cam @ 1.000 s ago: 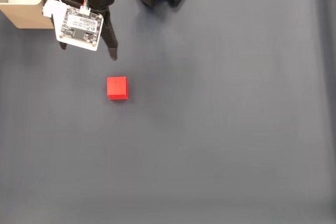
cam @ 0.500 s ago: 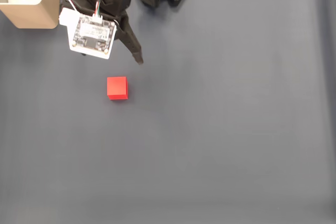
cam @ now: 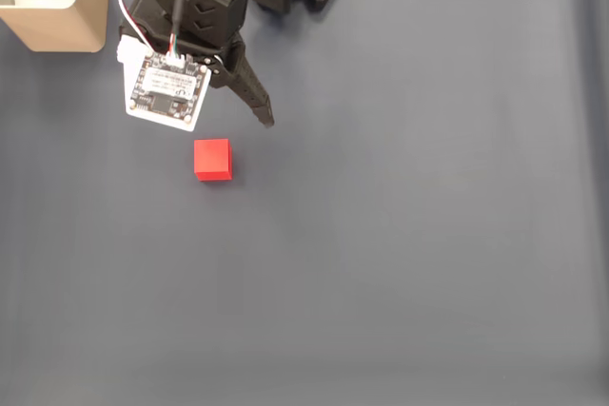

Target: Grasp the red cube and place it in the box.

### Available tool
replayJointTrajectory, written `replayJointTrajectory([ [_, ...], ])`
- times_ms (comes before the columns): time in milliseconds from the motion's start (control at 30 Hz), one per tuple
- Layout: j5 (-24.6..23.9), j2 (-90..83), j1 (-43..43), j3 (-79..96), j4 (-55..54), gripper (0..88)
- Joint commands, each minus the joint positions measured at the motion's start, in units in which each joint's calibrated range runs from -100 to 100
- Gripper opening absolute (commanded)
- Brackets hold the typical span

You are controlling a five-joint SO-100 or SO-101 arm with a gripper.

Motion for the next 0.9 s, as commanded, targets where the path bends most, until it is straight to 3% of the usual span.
replayJointTrajectory([
  [0, 0.34, 0.73, -0.7, -2.99, -2.4, 43.2],
  [867, 0.54, 2.47, -2.69, 2.94, -13.13, 43.7],
])
